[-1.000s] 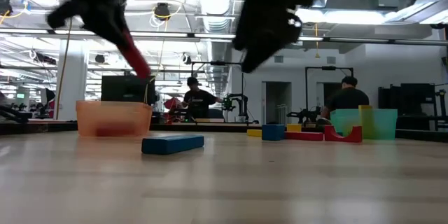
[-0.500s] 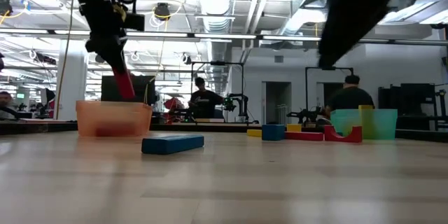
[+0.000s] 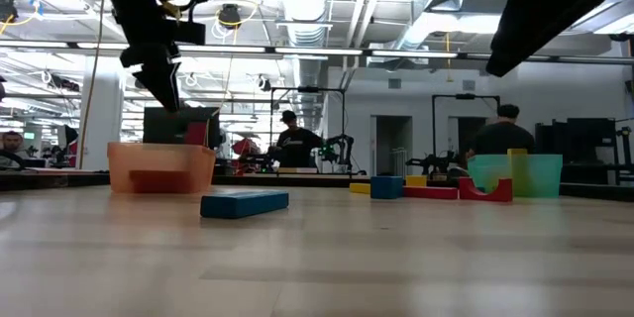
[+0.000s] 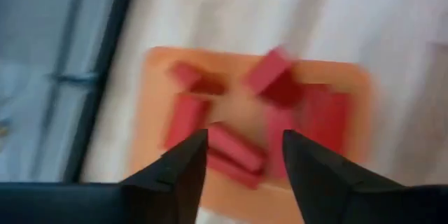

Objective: Sort blocks
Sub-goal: Put the red wooden block into the orange bin

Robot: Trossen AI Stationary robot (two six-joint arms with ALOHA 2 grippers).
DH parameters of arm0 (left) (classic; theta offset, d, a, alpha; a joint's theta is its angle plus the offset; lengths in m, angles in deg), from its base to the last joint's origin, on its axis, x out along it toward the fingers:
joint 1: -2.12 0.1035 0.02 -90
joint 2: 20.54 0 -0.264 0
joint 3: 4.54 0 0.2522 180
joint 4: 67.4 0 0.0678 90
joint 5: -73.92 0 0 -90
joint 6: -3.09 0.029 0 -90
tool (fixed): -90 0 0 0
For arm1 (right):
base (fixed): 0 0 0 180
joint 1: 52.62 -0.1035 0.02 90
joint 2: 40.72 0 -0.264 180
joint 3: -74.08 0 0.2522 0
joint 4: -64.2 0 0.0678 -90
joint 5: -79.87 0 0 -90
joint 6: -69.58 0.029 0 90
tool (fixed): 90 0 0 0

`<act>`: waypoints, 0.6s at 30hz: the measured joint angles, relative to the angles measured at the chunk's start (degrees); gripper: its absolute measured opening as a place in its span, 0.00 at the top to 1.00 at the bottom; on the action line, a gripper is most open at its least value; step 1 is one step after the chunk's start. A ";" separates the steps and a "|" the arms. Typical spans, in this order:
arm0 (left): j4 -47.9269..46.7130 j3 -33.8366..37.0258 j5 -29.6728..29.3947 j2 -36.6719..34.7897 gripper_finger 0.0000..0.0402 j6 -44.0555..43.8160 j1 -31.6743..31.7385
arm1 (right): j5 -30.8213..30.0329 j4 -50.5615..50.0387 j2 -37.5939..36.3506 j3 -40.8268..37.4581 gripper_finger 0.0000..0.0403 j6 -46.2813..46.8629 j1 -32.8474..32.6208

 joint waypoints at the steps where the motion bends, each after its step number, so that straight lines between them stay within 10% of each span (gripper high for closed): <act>1: -0.02 0.00 -2.45 0.00 0.53 -0.42 0.04 | -0.06 -0.06 0.02 0.00 0.31 0.27 -0.16; 5: -0.03 0.00 -9.30 -0.02 0.46 -1.92 0.11 | -1.09 -0.75 0.02 0.00 0.31 0.99 -0.11; 18: 0.40 0.00 -5.50 -0.07 0.44 -4.75 -2.93 | -3.93 -17.04 0.02 0.00 0.31 13.25 0.34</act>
